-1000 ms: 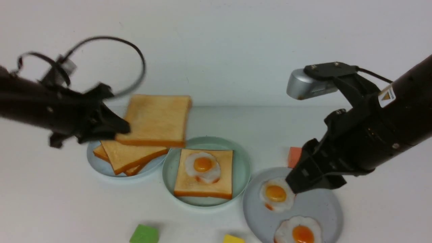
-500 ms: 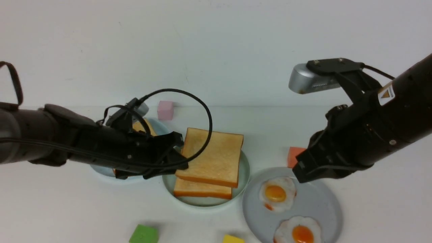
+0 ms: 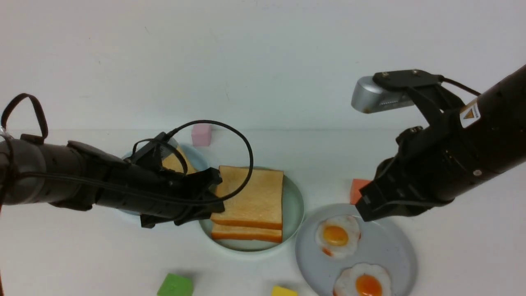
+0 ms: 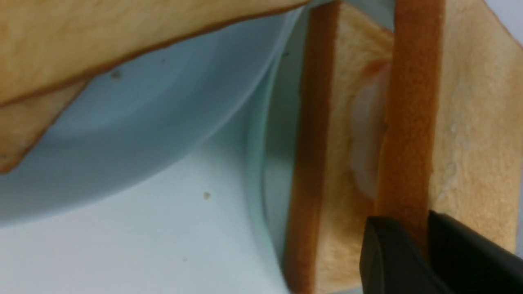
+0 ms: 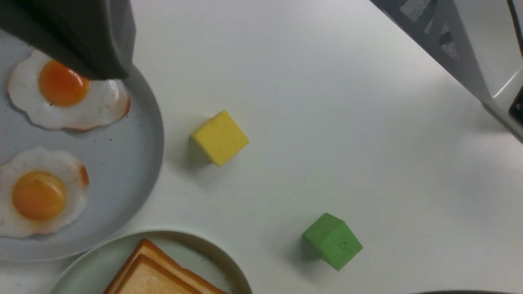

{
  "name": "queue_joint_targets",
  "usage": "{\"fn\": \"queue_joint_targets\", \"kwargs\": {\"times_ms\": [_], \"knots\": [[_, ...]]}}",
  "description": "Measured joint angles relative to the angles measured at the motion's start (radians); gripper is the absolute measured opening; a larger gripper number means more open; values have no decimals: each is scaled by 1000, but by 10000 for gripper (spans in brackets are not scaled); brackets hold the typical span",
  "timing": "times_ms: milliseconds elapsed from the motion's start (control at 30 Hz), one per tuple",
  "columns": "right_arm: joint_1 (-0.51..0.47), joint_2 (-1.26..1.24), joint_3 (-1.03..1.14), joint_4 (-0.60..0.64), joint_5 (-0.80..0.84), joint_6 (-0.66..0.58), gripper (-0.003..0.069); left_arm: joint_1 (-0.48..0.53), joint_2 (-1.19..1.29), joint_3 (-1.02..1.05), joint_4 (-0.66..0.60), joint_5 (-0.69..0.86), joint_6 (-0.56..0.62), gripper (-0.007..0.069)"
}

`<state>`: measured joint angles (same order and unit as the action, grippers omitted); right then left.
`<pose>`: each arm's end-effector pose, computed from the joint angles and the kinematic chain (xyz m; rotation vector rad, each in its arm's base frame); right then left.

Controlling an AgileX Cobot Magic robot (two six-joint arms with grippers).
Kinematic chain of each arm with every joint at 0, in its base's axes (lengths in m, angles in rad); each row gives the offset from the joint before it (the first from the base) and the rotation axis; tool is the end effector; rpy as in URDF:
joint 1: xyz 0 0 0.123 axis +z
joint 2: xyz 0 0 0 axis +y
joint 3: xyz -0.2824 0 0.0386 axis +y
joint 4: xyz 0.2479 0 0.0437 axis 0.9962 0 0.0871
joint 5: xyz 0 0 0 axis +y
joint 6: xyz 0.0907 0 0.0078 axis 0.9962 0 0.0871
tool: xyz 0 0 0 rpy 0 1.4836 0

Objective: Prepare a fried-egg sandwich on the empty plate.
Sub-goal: Use the left arm to place a slice of bread on the fried egg in the middle

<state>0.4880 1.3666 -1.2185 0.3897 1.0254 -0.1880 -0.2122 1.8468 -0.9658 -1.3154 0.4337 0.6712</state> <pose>0.2289 0.1550 0.3392 -0.7284 2.5583 0.6074 0.3407 -0.1114 0.1551 -0.3366 2.5564 -0.8560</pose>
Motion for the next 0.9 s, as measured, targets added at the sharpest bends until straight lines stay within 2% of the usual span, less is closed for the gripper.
{"fn": "queue_joint_targets", "kwargs": {"times_ms": [367,500,767,900], "knots": [[0,0,0,4,0,0,-3,0,28,-3,0,3,0,104],[0,0,0,9,0,0,-1,0,28,-3,0,9,0,153],[0,0,0,30,0,0,8,0,-44,-3,69,37,-2,349],[0,0,0,30,-1,0,15,2,-99,-3,104,41,-18,374]]}}
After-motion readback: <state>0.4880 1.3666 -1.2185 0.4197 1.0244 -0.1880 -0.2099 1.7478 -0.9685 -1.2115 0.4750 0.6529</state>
